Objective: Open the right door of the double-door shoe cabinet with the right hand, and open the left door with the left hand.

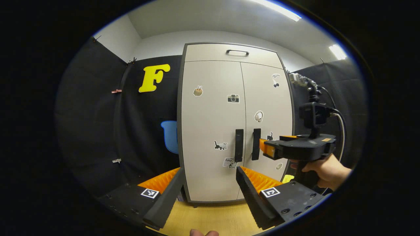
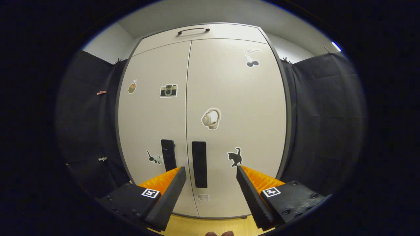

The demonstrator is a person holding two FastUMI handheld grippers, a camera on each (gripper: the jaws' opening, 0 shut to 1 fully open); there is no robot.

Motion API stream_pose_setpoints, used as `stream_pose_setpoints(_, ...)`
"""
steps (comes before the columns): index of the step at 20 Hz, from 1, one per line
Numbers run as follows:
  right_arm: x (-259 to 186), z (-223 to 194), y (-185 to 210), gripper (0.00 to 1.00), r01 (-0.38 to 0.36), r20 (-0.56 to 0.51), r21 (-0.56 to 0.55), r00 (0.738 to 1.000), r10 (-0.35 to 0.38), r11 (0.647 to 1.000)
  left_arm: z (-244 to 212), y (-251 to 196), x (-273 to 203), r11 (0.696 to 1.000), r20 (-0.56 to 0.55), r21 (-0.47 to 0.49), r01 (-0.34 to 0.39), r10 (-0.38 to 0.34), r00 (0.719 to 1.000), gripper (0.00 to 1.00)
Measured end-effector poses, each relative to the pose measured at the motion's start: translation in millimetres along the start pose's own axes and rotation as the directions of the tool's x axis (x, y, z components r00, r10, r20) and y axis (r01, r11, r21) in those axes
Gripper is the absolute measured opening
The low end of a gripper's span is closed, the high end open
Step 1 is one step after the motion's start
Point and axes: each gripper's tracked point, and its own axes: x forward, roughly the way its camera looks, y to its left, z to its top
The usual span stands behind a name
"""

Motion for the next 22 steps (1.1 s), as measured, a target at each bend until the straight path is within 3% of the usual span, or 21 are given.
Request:
stream_pose_setpoints(6,49,-21,15,0.96,0.001,-0.029,0.017,1.0,0.0,1.0,-3,23,0,1.0,0.002,-0.005,-0.016,0.016,1.0,0.97)
stream_pose_setpoints(7,56,-25,16,0.88,0.007,-0.035,0.014,0.999,-0.006,1.0,-4,27,-1,1.0,0.004,0.002,-0.022,0.022,1.0,0.97)
stream_pose_setpoints(10,73,-31,15,0.86,0.025,-0.034,0.024,0.999,-0.024,0.999,-7,33,-2,1.0,0.003,-0.002,-0.023,0.023,1.0,0.97)
stream_pose_setpoints(13,79,-29,14,0.47,0.057,-0.017,0.053,0.998,-0.056,0.997,-12,40,-1,0.999,-0.008,-0.016,-0.027,0.027,1.0,0.97)
stream_pose_setpoints(16,75,-32,16,0.46,0.072,-0.018,-0.002,0.997,-0.072,0.997,-17,43,2,0.999,-0.019,-0.02,-0.029,0.029,0.999,0.97)
stream_pose_setpoints(17,80,-31,15,0.34,0.082,-0.017,-0.012,0.996,-0.082,0.997,-17,43,3,0.999,-0.021,-0.021,-0.03,0.03,0.999,0.97)
stream_pose_setpoints(18,77,-31,15,0.33,0.086,-0.028,-0.008,0.996,-0.086,0.996,-18,43,2,0.999,-0.022,-0.023,-0.031,0.03,0.999,0.97)
stream_pose_setpoints(19,80,-32,15,0.22,0.085,-0.034,-0.007,0.996,-0.085,0.996,-17,43,2,0.999,-0.022,-0.027,-0.031,0.03,0.999,0.97)
stream_pose_setpoints(22,79,-32,14,0.22,0.076,-0.039,-0.005,0.996,-0.076,0.997,-18,41,1,0.999,-0.024,-0.039,-0.03,0.03,0.999,0.97)
